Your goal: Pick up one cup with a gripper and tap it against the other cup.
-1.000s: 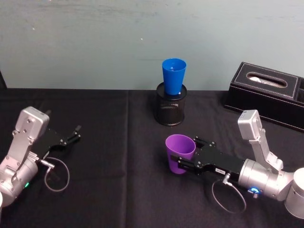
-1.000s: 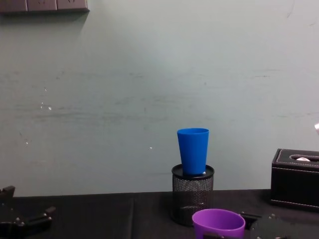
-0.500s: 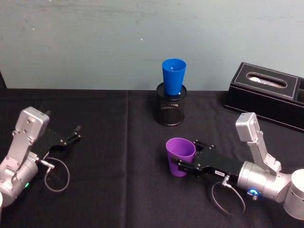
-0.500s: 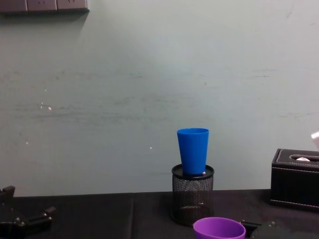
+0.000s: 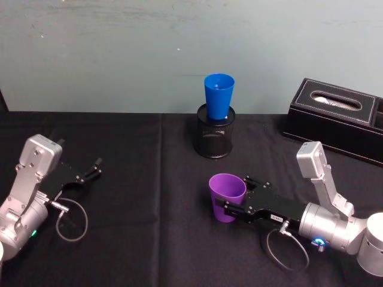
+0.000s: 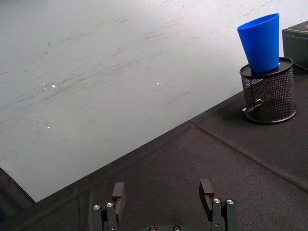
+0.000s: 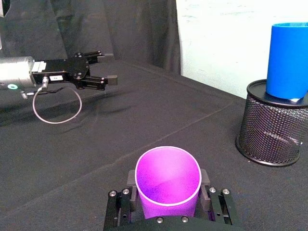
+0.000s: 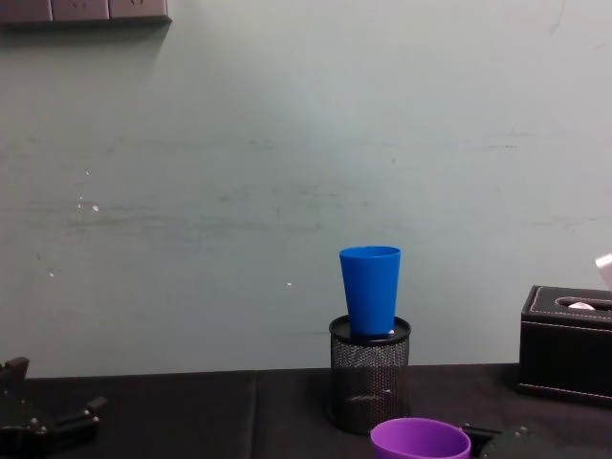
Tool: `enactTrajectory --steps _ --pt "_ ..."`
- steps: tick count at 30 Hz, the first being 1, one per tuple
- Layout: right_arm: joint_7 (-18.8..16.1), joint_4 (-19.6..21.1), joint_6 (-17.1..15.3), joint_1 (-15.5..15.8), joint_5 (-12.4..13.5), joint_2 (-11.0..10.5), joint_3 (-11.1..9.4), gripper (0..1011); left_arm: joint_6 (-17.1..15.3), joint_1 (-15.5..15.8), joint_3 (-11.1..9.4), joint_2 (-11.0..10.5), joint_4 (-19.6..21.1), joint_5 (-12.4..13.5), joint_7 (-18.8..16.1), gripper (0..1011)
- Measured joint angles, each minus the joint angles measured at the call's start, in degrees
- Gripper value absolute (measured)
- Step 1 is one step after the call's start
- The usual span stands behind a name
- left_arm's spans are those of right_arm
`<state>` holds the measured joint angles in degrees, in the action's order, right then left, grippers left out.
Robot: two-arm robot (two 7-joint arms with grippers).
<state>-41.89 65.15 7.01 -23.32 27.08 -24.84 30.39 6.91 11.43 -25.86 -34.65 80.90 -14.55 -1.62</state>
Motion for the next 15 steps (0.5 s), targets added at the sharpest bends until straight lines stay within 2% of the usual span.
enactTrajectory --steps 15 --pt "0.0 0.1 0.0 0.1 0.0 -0.1 0.0 732 0.0 0.0 0.0 0.0 0.0 0.0 0.0 1011"
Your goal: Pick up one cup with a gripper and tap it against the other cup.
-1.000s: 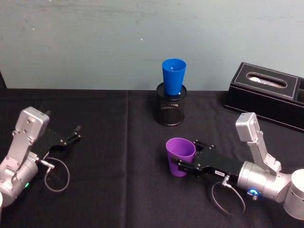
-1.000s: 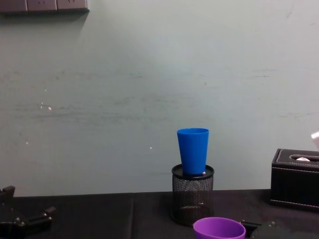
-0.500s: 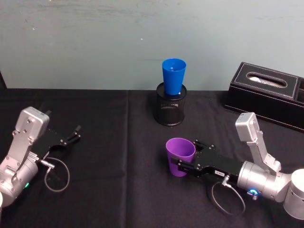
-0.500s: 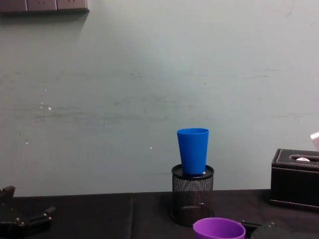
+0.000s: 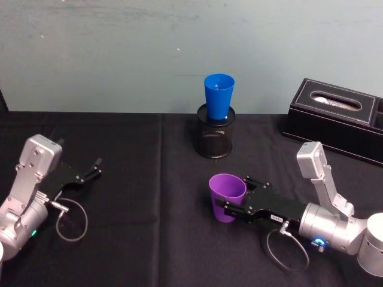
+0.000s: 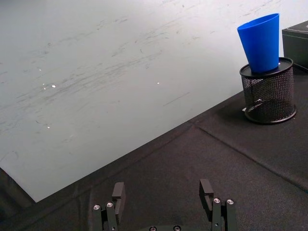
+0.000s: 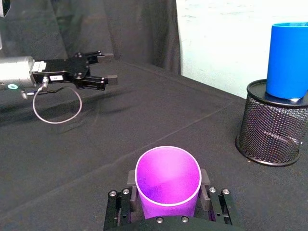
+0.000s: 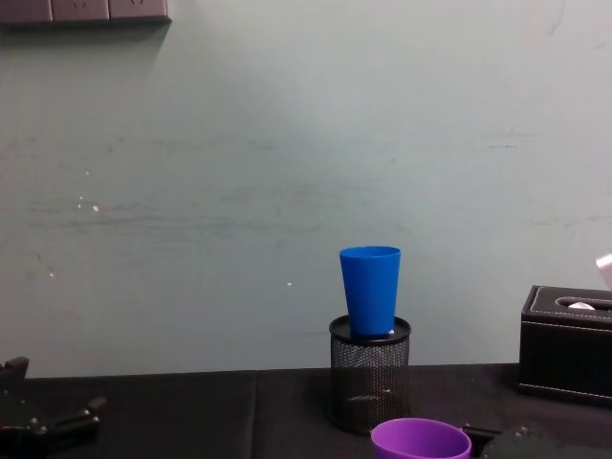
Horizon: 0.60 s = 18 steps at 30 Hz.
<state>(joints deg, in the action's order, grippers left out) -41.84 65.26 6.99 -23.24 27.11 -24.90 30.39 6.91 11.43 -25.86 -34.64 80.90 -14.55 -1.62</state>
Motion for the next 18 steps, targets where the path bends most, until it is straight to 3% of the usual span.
enactTrajectory --steps 18 --pt "0.0 0.0 0.0 0.0 0.1 0.0 0.0 732 0.0 0.0 0.0 0.0 0.0 0.0 0.0 1011"
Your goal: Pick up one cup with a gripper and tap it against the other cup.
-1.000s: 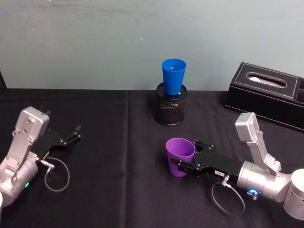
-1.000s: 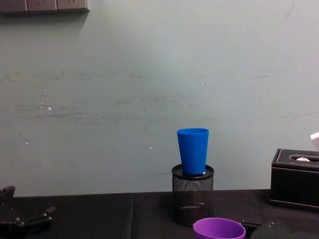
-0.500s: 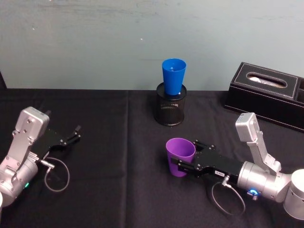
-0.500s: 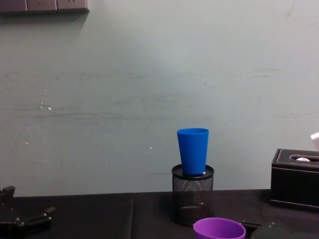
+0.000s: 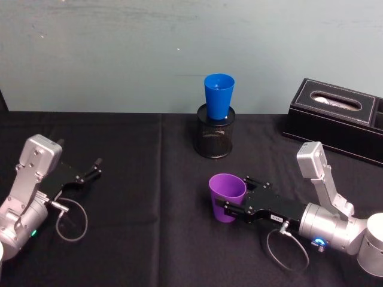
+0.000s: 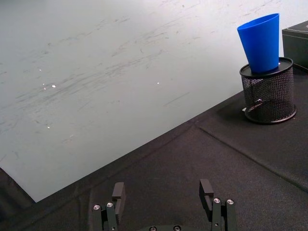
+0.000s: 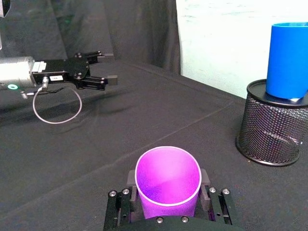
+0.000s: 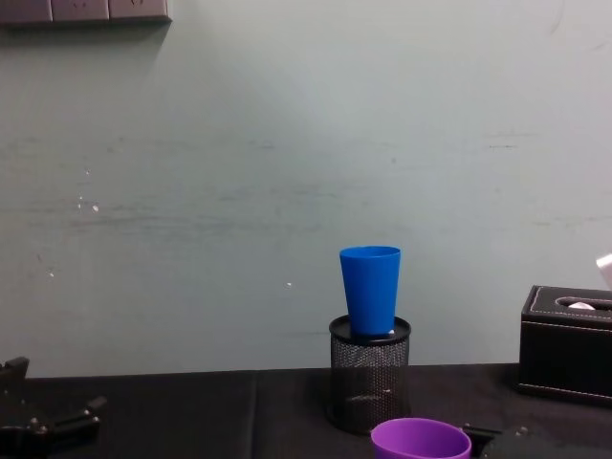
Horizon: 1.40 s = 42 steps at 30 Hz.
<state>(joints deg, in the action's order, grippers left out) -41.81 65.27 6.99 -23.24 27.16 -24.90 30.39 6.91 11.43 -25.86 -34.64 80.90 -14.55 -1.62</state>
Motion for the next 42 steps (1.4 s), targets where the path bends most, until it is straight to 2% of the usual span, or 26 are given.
enactTrajectory --steps 14,25,42 --pt "0.0 0.0 0.0 0.0 0.0 0.0 0.0 733 0.0 0.0 0.0 0.0 0.0 0.0 0.0 1012" --pt "0.0 0.0 0.0 0.0 0.0 0.0 0.0 1002 0.0 0.0 0.0 0.0 0.0 0.0 0.0 1011" --pt "0.0 0.0 0.0 0.0 0.0 0.0 0.0 1003 0.0 0.0 0.0 0.0 0.0 0.0 0.0 1011"
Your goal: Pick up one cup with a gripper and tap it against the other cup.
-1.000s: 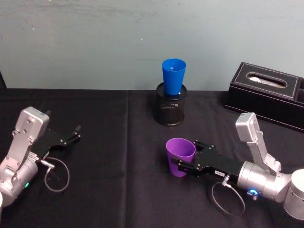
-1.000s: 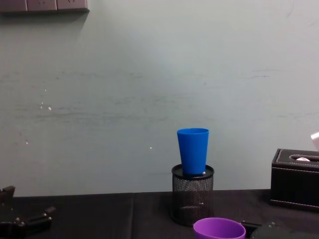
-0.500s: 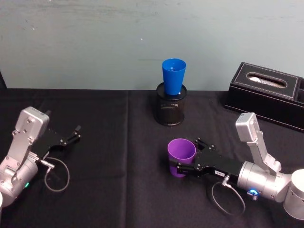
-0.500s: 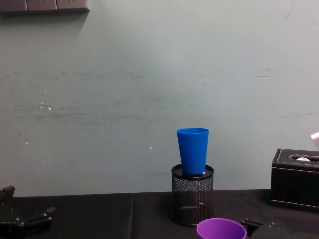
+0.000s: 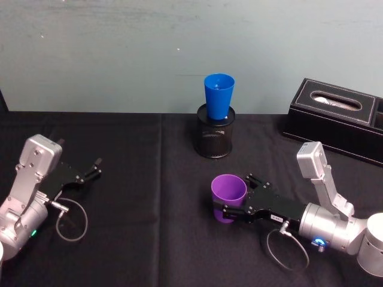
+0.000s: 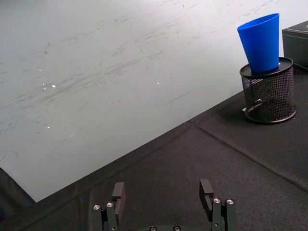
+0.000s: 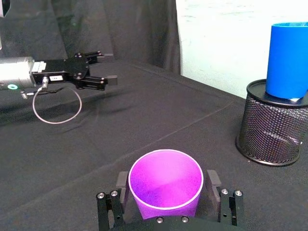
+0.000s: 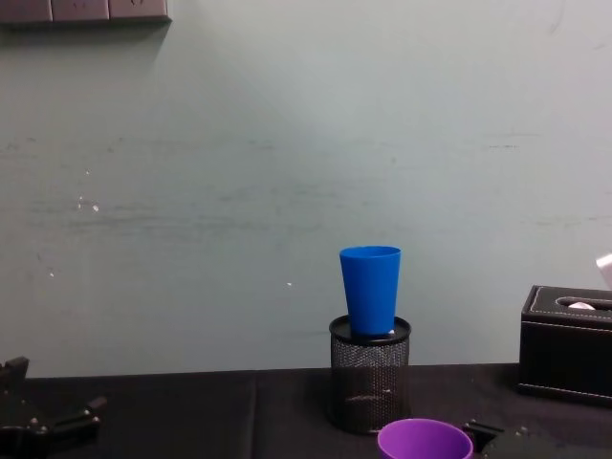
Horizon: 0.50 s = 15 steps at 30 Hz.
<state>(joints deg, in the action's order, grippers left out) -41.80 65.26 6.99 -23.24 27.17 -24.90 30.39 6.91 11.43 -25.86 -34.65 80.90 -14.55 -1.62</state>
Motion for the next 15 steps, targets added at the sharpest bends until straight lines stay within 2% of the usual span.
enactTrajectory --steps 6,8,11,15 --pt "-0.1 0.0 0.1 0.0 0.0 0.0 0.0 1003 0.0 0.0 0.0 0.0 0.0 0.0 0.0 1011" --pt "-0.6 0.2 1.0 0.2 0.3 -0.1 -0.2 1003 0.0 0.0 0.0 0.0 0.0 0.0 0.0 1011" --pt "-1.4 1.1 3.8 1.2 1.5 0.0 -1.4 1003 0.0 0.0 0.0 0.0 0.0 0.0 0.0 1011" --pt "-1.1 1.6 5.7 2.0 2.9 0.3 -3.0 1003 0.0 0.0 0.0 0.0 0.0 0.0 0.0 1012"
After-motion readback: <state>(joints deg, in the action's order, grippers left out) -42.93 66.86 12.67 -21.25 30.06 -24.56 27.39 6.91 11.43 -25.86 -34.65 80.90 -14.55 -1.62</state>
